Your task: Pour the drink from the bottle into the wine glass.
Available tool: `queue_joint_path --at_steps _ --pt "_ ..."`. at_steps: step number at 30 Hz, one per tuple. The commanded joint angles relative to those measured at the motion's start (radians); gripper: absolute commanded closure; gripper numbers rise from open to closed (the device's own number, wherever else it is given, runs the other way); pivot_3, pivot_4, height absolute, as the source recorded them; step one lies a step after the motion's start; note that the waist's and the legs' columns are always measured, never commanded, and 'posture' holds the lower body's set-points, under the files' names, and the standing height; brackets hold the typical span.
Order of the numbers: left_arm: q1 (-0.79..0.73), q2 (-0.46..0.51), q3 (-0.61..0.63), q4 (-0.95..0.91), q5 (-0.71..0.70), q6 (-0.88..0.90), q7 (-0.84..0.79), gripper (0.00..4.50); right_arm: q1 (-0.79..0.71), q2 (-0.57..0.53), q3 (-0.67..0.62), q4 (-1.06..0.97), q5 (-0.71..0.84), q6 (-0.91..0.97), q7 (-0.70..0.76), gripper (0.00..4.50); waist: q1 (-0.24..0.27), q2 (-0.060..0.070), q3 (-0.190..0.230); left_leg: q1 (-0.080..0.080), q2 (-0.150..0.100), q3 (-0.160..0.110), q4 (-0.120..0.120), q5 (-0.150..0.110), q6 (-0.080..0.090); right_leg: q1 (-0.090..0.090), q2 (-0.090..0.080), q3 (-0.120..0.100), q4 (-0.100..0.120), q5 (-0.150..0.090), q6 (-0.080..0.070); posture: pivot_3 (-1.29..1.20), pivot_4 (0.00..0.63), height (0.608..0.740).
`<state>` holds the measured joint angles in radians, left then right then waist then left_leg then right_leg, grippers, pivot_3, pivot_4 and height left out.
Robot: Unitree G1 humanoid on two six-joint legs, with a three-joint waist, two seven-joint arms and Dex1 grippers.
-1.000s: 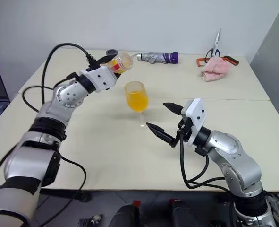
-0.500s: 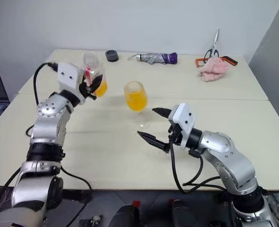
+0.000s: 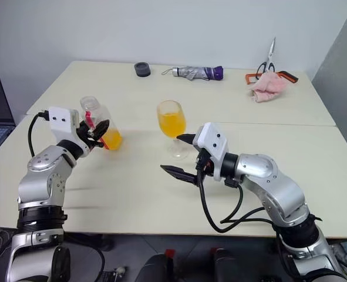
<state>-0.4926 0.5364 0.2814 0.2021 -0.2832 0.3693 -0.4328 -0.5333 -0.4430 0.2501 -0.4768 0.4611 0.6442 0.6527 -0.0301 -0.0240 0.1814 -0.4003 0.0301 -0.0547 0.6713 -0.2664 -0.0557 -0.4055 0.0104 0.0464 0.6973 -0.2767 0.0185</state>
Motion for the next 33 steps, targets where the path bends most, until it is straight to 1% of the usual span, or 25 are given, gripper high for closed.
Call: queue_joint_path --at_steps 1,7,10,11,17,18,22,25,28,33 --pt "-0.003 0.016 0.024 -0.004 -0.019 -0.023 -0.024 2.81 -0.025 0.011 -0.005 -0.015 -0.003 -0.003 0.007 0.00 0.000 0.000 0.000 0.000 0.000 0.000 0.000 0.000 0.000 0.000 0.000 0.000 0.000 0.000 0.000 0.00 0.150 0.740" --pt "-0.012 0.019 0.014 0.042 -0.008 -0.051 -0.032 2.82 -0.008 0.019 0.001 -0.039 -0.008 0.004 0.001 0.00 0.001 0.000 0.000 0.000 0.000 0.000 0.000 0.000 0.000 0.000 0.000 0.000 0.000 0.000 0.000 0.00 0.150 0.740" --pt "0.006 0.020 0.007 0.056 0.005 -0.075 -0.037 2.82 0.006 0.018 0.003 -0.046 -0.011 0.003 0.001 0.00 0.001 0.000 0.000 0.000 0.000 0.000 0.000 0.000 0.000 0.000 0.000 0.000 0.000 0.000 0.000 0.00 0.150 0.740" --pt "0.010 0.020 0.006 0.057 0.008 -0.081 -0.037 2.08 0.008 0.018 0.003 -0.047 -0.011 0.003 0.001 0.00 0.001 0.000 0.000 0.000 0.000 0.000 0.000 0.000 0.000 0.000 0.000 0.000 0.000 0.000 0.000 0.00 0.150 0.740" --pt "0.038 0.010 0.001 0.041 0.014 -0.126 -0.042 0.16 0.014 0.016 0.001 -0.046 -0.013 0.000 0.005 0.00 0.000 0.000 0.000 0.000 0.000 0.000 0.000 0.000 0.000 0.000 0.000 0.000 0.000 0.000 0.000 0.00 0.150 0.740" --pt "0.043 0.008 0.001 0.037 0.013 -0.135 -0.044 0.04 0.015 0.015 0.001 -0.046 -0.012 -0.001 0.006 0.00 0.000 0.000 0.000 0.000 0.000 0.000 0.000 0.000 0.000 0.000 0.000 0.000 0.000 0.000 0.000 0.00 0.150 0.740" --pt "0.083 0.005 -0.001 0.003 0.023 -0.176 -0.041 0.04 0.038 0.006 -0.008 -0.050 -0.010 -0.012 0.013 0.00 0.000 0.000 0.000 0.000 0.000 0.000 0.000 0.000 0.000 0.000 0.000 0.000 0.000 0.000 0.000 0.00 0.150 0.740" --pt "0.126 -0.006 0.013 -0.033 0.021 -0.210 -0.026 0.04 0.087 0.003 -0.025 -0.058 -0.015 -0.044 0.009 0.00 0.000 0.000 0.000 0.000 0.000 0.000 -0.001 0.000 0.000 0.000 0.000 0.000 -0.001 0.000 0.000 0.00 0.150 0.740" --pt "0.186 -0.015 0.034 -0.087 0.016 -0.228 -0.002 0.04 0.176 -0.007 -0.044 -0.061 -0.054 -0.134 -0.001 0.00 0.000 0.000 0.000 0.000 0.000 0.000 -0.002 0.000 0.000 0.000 -0.001 0.000 -0.001 0.000 0.000 0.00 0.150 0.740" --pt "0.283 -0.031 0.041 -0.216 0.021 -0.205 0.053 0.04 0.321 0.023 -0.095 -0.019 -0.124 -0.278 -0.058 0.00 0.001 0.000 0.000 0.001 0.000 0.001 -0.003 0.000 0.000 0.000 -0.001 0.001 -0.002 0.000 0.000 0.00 0.150 0.740"
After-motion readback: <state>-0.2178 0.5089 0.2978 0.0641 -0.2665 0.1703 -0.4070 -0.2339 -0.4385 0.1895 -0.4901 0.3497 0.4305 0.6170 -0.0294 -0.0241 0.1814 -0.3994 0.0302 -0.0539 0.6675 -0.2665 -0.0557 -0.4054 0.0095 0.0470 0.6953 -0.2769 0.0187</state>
